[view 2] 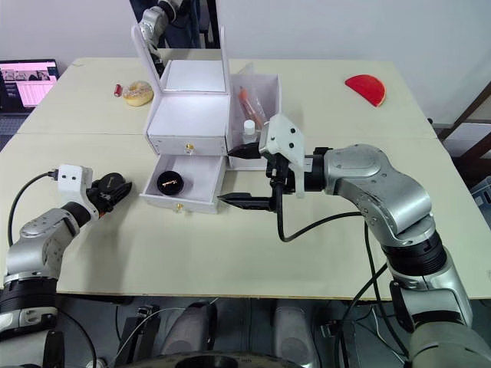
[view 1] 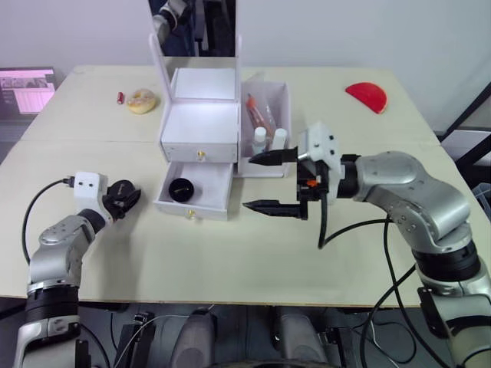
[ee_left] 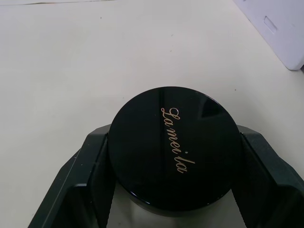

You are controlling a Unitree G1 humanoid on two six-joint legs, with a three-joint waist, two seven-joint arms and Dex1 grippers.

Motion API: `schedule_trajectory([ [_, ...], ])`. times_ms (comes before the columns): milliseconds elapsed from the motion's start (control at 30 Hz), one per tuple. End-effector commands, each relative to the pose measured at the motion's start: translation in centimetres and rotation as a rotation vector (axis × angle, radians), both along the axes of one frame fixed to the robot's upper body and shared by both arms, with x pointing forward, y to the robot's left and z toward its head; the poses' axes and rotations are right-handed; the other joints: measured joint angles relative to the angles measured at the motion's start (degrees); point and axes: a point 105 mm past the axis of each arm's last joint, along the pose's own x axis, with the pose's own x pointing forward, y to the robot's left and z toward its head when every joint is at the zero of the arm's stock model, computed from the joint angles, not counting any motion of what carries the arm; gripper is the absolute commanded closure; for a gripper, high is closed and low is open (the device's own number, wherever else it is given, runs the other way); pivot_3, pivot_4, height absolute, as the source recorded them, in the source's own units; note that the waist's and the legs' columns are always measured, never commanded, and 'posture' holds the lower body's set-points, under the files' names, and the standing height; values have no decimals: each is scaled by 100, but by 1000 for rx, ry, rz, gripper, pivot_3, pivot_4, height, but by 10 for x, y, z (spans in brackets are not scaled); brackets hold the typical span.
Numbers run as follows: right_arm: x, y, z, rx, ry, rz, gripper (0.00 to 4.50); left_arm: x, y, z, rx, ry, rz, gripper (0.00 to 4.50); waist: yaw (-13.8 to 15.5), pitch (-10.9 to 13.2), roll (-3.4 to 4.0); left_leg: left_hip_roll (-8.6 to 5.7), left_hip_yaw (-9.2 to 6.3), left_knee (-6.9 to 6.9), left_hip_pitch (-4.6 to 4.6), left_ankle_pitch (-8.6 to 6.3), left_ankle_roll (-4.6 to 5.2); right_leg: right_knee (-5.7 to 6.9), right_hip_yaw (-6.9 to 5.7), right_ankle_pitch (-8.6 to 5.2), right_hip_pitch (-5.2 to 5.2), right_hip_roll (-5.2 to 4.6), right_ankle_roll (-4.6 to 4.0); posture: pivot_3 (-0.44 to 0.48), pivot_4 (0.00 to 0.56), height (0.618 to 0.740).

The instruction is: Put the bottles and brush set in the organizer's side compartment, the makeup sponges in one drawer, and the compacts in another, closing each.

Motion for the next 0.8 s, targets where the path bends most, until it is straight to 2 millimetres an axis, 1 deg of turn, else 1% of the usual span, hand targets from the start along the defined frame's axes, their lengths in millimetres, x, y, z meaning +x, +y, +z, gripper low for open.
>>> schedule_trajectory([
  [33, -4, 4, 12, 21, -53, 21, 0, -2, 6, 12, 1, -42, 24, 1806, -6, 0, 0, 0, 0, 0, 0, 0, 0, 0, 0, 0, 0, 0, 0, 0, 150, 739],
  [200, -3, 3, 10, 19, -46, 15, 0, -4, 6, 33, 2, -111, 22, 1806, -8, 0, 0, 0, -1, 0, 0, 0, 0, 0, 0, 0, 0, 0, 0, 0, 150, 739],
  [300, -2, 3, 9, 17, -44, 9, 0, -8, 0, 51, 6, -169, -12, 1806, -6, 0, 0, 0, -1, 0, -2, 0, 0, -1, 0, 0, 0, 0, 0, 0, 150, 739],
  [367, -2, 2, 9, 17, -42, 2, 0, -17, -15, 80, -9, -266, -110, 1806, -7, 1, -1, 0, -1, 0, -5, 0, 0, -4, 0, 0, -1, 0, 0, 0, 150, 739],
  [433, -1, 0, 8, 16, -42, -7, 0, -27, -32, 99, -17, -322, -225, 1806, 1, 1, -1, 0, -3, 0, -8, 0, 0, -6, 0, 0, -1, 0, 0, 0, 150, 739],
  [467, 0, 0, 8, 16, -41, -11, 0, -32, -40, 104, -22, -326, -280, 1806, 2, 1, -1, 0, -3, 0, -8, 0, 0, -7, 0, -1, -1, 0, -1, 0, 150, 739],
  [533, 0, -1, 8, 16, -41, -17, 0, -40, -55, 108, -32, -310, -393, 1806, 2, 1, 1, 0, -3, 0, -7, 0, 0, -8, 0, -1, -1, 0, -2, 0, 150, 739],
  [633, 2, -1, 7, 17, -46, -28, 0, -54, -82, 106, -54, -221, -601, 1806, -10, 1, 2, 0, -2, 0, -6, 0, 0, -6, 1, -7, -1, 0, -12, 0, 150, 739],
  [700, 3, -2, 7, 20, -51, -36, 0, -55, -95, 103, -51, -181, -689, 1806, -14, 2, 3, 0, -3, 1, -5, 0, 0, -2, 1, -13, -1, 0, -23, 0, 150, 739],
  [800, 4, -2, 8, 26, -57, -46, 0, -50, -111, 99, -41, -146, -784, 1806, 6, 2, 4, 0, -4, 2, -5, 1, 1, -1, 0, -13, -1, 2, -25, 0, 150, 739],
])
